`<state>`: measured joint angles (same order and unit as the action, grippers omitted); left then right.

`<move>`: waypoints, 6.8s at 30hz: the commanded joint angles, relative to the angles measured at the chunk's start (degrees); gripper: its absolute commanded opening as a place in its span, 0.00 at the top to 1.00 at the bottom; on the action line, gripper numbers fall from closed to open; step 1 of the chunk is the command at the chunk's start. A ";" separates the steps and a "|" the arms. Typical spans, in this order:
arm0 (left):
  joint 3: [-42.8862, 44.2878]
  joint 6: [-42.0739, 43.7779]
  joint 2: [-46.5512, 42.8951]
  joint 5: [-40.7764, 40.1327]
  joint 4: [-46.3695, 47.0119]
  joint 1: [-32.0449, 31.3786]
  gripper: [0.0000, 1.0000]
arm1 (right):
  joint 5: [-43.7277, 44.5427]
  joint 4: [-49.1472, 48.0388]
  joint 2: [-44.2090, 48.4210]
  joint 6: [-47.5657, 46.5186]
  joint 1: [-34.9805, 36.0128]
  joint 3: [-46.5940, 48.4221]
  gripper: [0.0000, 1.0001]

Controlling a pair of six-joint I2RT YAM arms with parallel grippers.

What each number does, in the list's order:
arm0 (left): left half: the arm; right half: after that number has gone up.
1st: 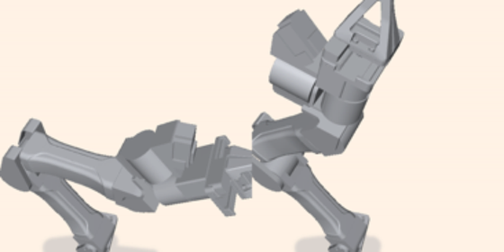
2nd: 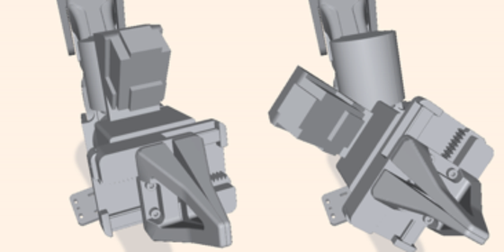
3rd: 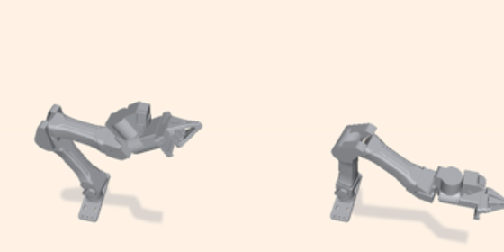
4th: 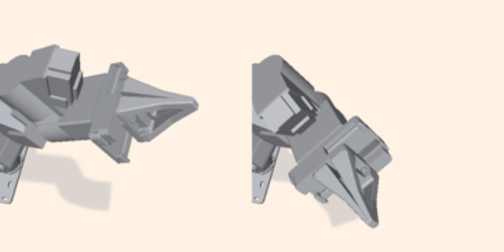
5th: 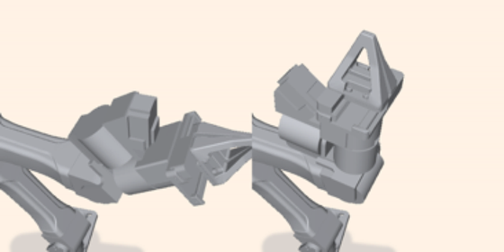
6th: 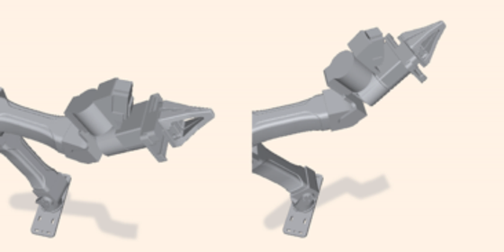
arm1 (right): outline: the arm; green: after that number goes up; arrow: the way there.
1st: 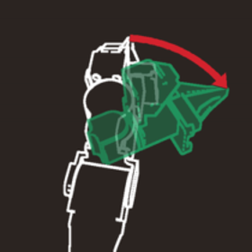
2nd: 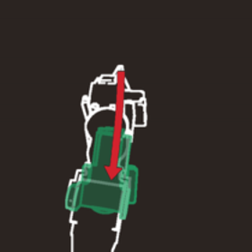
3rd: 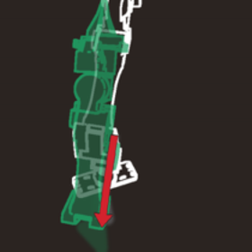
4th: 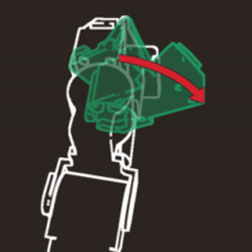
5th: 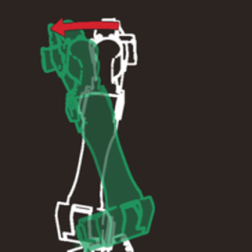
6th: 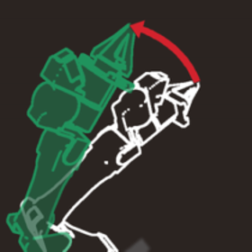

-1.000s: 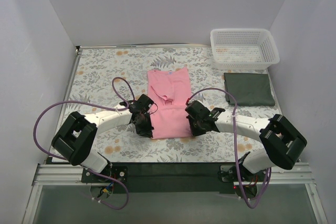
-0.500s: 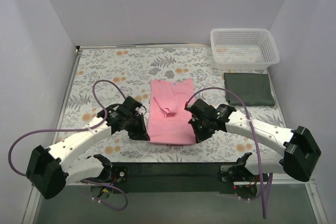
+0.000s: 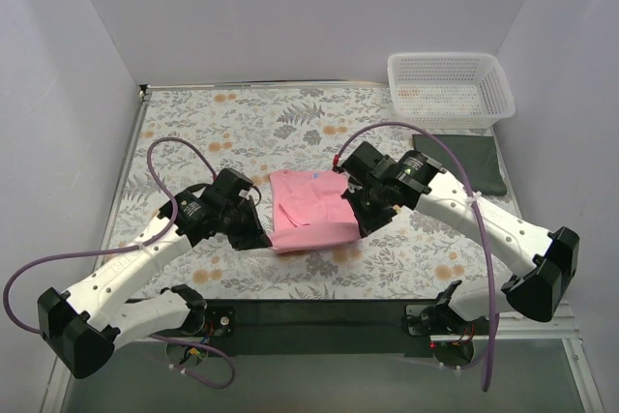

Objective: Fold and stack the t-shirts
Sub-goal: Fold the tshirt

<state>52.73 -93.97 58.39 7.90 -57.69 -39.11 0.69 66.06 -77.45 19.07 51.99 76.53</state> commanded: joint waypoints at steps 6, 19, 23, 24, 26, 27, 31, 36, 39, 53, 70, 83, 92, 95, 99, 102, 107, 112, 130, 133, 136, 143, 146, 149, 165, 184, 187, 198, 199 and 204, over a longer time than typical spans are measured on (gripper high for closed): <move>4.57 -1.48 2.95 -10.45 3.28 1.23 1.00 | 2.22 6.01 -7.18 -8.60 -4.87 12.14 0.99; 7.39 3.27 7.17 -10.63 9.96 5.71 1.00 | -2.70 6.62 -13.51 -13.97 -11.64 21.37 0.99; 8.26 4.67 8.49 -9.92 11.19 7.47 1.00 | -3.59 6.71 -16.06 -15.20 -12.87 25.41 0.99; 8.35 5.11 8.67 -9.92 11.37 7.82 1.00 | -3.68 6.80 -16.67 -15.46 -13.48 26.20 0.99; 8.18 5.64 9.20 -9.40 12.69 9.22 1.00 | -3.76 6.80 -18.26 -15.99 -14.10 27.88 0.99; 8.09 5.90 9.46 -9.31 13.04 9.75 1.00 | -3.94 6.71 -18.87 -16.52 -14.71 28.40 0.99; 6.95 7.92 10.95 -7.99 17.07 13.52 1.00 | -4.03 6.62 -23.17 -17.66 -16.30 30.95 0.99; 5.28 10.30 16.39 -4.74 22.79 16.00 1.00 | -4.11 5.48 -28.54 -18.81 -18.14 33.85 0.99; 5.80 12.41 20.95 -4.47 26.30 17.05 1.00 | -4.47 2.86 -31.88 -18.81 -19.46 34.21 0.99; 13.89 18.83 42.49 -2.63 36.59 18.90 1.00 | -8.42 -12.44 -44.10 -20.83 -25.88 25.17 0.99; -1.28 14.26 37.97 1.41 35.46 18.37 1.00 | -14.75 -18.78 -38.41 -20.04 -24.31 6.03 0.99; -10.90 9.51 13.25 -0.07 27.02 15.12 1.00 | -13.61 -17.64 -23.10 -15.56 -16.83 -2.97 0.99; -3.08 9.60 14.65 -3.86 24.21 15.82 1.00 | -11.06 -11.49 -24.77 -17.84 -17.53 8.10 0.99; -1.41 9.95 14.56 -3.68 24.12 15.91 1.00 | -12.38 -9.12 -25.47 -18.54 -18.15 11.09 0.99; -0.35 10.83 14.82 -3.68 25.78 16.08 1.00 | -12.91 -7.62 -27.13 -18.81 -18.67 15.22 0.99; -0.17 10.92 16.22 -4.65 28.07 16.35 1.00 | -13.34 -7.18 -28.72 -20.56 -19.64 18.56 0.99; -1.40 10.48 19.56 -5.18 33.42 18.19 1.00 | -15.10 -7.26 -35.30 -22.32 -22.62 23.66 0.99; -1.40 11.36 25.44 -5.70 39.58 19.07 1.00 | -16.07 -8.93 -42.69 -22.85 -23.86 27.96 0.99; -0.08 16.27 21.60 -9.31 42.05 19.08 0.23 | -14.40 -20.17 -34.01 -22.76 -23.86 23.68 0.57; -1.75 16.28 17.64 -7.99 41.26 17.59 0.23 | -14.49 -24.04 -28.74 -23.37 -23.16 17.35 0.57; -2.37 15.75 15.70 -5.44 41.52 14.95 0.35 | -17.64 -26.51 -27.32 -24.78 -22.98 12.77 0.63; -2.37 17.15 22.63 -2.45 45.47 12.22 0.71 | -25.90 -26.51 -31.97 -28.56 -22.54 11.44 0.74; -1.06 17.86 27.64 -3.24 46.44 12.22 0.80 | -26.35 -26.69 -34.87 -29.52 -22.54 13.11 0.75; 1.67 19.00 32.56 -5.96 47.32 12.22 0.84 | -25.57 -26.69 -38.46 -29.62 -22.54 16.62 0.75; 10.02 16.98 47.96 -2.37 50.13 17.93 0.80 | -33.29 -31.60 -51.58 -21.54 -30.01 27.18 0.72; 7.12 12.33 49.71 -1.14 61.82 19.77 0.80 | -53.16 -58.24 -54.20 -4.83 -28.96 19.35 0.69; 6.77 10.13 52.43 0.88 63.83 21.79 0.83 | -53.25 -60.61 -56.92 -3.08 -30.97 19.53 0.69; 2.64 6.87 54.73 6.51 68.16 25.23 0.87 | -55.09 -64.66 -60.11 1.49 -37.13 19.09 0.69; 3.51 8.01 53.94 6.43 67.45 25.23 0.85 | -55.35 -64.74 -59.14 1.76 -37.05 18.48 0.69; 5.89 10.83 45.44 5.37 61.49 25.14 0.71 | -54.57 -64.83 -50.54 3.07 -35.47 14.18 0.68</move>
<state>57.39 -86.41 110.52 16.19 11.25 -14.72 -55.33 2.24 -135.04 21.34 15.20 92.95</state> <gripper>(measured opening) 0.268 0.315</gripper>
